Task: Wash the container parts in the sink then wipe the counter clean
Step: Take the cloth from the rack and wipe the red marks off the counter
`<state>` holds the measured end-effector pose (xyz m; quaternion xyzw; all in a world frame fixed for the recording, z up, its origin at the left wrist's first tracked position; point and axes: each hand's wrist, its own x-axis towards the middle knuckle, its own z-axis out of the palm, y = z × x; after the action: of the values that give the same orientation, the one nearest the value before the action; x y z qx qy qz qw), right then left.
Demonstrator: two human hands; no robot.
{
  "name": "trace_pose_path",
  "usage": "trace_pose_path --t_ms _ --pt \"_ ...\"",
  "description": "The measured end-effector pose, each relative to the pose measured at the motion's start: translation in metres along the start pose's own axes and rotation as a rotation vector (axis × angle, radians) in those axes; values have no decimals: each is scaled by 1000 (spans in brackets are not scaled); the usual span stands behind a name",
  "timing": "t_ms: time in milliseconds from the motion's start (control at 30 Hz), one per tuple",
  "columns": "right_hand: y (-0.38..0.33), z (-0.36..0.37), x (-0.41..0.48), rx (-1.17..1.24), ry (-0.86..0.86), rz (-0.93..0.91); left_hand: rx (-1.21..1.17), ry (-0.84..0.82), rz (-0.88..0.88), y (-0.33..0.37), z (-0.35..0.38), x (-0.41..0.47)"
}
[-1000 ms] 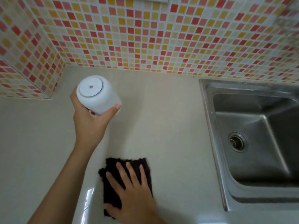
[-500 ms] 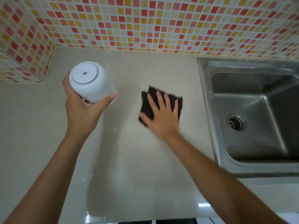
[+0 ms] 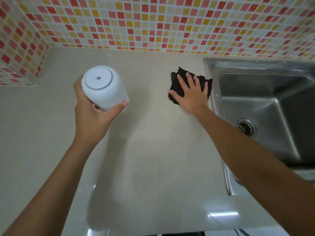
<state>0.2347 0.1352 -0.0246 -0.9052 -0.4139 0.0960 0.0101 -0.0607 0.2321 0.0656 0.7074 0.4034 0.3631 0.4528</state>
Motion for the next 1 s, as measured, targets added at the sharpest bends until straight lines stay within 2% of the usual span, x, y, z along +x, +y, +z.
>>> trace_pose_path --t_ms 133,233,300,367,433,533,600,667,767,867,933,1000 --pt "-19 19 -109 7 85 -107 -1 19 -12 6 -11 7" --pt "-50 36 -228 43 36 -343 -14 51 1 15 -16 17" --pt "-66 42 -270 31 -16 -491 -26 63 7 21 -15 21" --pt "-72 40 -248 41 -45 -582 -29 65 19 24 -14 22" --pt "-80 34 -182 10 -10 -586 -20 57 27 23 -13 19" --pt "-100 15 -55 15 -9 -324 7 54 36 19 -11 12" --pt "-114 12 -10 20 -20 -156 20 35 38 19 -9 9" --pt "-130 19 -23 35 -19 -129 29 35 36 22 -6 8" --pt "-143 32 -126 77 1 -375 1 56 14 28 4 12" --pt "-115 44 -219 75 -61 -630 -40 31 8 37 20 14" --pt "-85 44 -228 73 -40 -675 -48 -3 11 42 31 14" --pt "-61 38 -197 36 12 -621 -32 -34 22 45 39 14"
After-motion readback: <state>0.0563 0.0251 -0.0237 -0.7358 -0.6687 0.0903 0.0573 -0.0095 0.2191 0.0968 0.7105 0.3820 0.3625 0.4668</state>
